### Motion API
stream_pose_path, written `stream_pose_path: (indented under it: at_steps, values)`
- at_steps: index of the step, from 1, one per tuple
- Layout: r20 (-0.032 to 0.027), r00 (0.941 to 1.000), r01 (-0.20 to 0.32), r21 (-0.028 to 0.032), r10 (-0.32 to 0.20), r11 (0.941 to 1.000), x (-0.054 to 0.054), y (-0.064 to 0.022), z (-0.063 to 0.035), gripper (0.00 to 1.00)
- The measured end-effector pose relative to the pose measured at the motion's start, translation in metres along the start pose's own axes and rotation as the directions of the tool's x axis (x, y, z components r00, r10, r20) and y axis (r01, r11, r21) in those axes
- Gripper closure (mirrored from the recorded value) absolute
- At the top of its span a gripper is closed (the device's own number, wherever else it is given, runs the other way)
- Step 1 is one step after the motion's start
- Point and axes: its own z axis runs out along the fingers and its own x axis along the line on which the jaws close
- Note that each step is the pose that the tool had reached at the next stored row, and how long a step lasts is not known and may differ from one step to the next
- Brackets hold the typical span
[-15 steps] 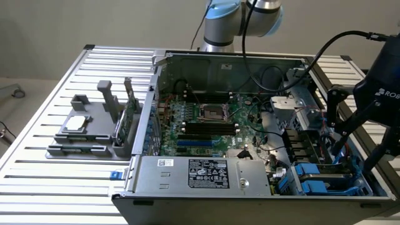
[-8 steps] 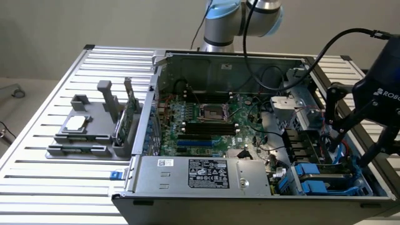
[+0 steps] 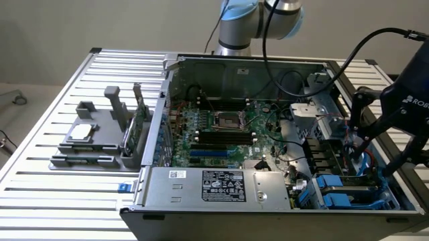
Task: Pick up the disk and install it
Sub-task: 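Insert the first disk wire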
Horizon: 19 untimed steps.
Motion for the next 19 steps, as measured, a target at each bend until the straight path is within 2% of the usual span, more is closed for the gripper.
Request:
stream_pose_path:
  at_steps: [5,15,17,19]
  values:
    - [-0.0076,1.0000,0.000,-0.0120,0.000,0.9999,-0.007,-0.0027,0.0006,0.51]
    - [-0.0272,0.9996,-0.001,-0.0368,0.000,0.9993,-0.021,-0.0136,0.0058,0.51]
    - [-0.0365,0.9993,-0.011,-0.0459,0.009,0.9989,-0.021,-0.0134,0.0071,0.51]
    - [-0.0487,0.9985,-0.028,-0.0561,0.025,0.9980,-0.021,-0.0132,0.0082,0.51]
